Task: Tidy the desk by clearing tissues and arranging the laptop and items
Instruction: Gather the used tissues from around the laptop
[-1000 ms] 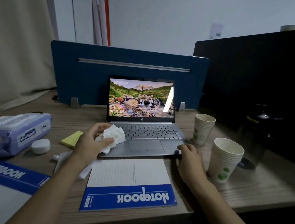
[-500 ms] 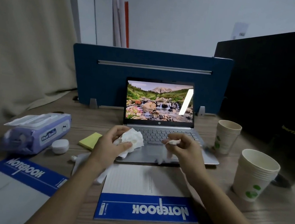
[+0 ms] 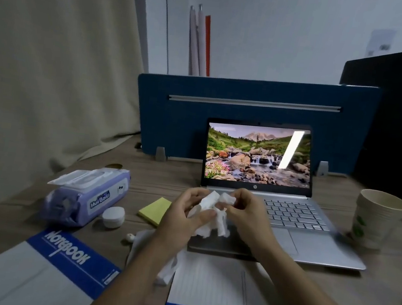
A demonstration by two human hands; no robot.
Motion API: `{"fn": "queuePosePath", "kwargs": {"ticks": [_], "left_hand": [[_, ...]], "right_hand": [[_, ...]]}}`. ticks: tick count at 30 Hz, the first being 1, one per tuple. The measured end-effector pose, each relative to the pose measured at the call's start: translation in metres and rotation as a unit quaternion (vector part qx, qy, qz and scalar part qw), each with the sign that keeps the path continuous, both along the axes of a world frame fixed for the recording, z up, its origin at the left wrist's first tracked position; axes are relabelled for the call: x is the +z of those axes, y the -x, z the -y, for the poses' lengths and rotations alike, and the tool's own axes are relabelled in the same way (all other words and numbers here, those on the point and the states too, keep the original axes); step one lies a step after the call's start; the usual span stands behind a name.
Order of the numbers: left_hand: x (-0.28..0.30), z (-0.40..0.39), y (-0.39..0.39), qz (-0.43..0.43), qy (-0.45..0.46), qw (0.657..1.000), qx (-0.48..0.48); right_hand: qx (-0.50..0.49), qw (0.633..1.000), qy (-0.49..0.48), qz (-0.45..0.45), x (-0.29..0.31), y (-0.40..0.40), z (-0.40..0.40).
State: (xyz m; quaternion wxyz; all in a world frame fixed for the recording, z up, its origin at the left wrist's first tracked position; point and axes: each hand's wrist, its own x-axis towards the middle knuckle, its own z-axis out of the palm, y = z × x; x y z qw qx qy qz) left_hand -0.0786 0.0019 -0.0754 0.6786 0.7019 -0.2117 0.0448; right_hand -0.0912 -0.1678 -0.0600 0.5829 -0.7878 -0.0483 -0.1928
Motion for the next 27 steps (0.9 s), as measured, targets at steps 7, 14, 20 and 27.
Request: {"fn": "queuePosePath", "kwargs": {"ticks": [7, 14, 20, 27], "left_hand": [[0.004, 0.004, 0.000, 0.000, 0.033, 0.999, -0.040], [0.009, 0.000, 0.008, 0.010, 0.035, 0.999, -0.041], [0.012, 0.004, 0.017, -0.024, 0.026, 0.997, -0.062], [0.006, -0.002, 0.014, -0.013, 0.009, 0.999, -0.036]], "right_hand": [[0.118, 0.990, -0.038, -0.069, 0.007, 0.003, 0.019], [0.165, 0.984, -0.031, -0.062, 0.008, 0.015, 0.019], [0.118, 0.992, -0.034, -0.017, 0.005, 0.023, 0.006], [0.183, 0.975, -0.120, -0.046, 0.004, 0.025, 0.007]]}}
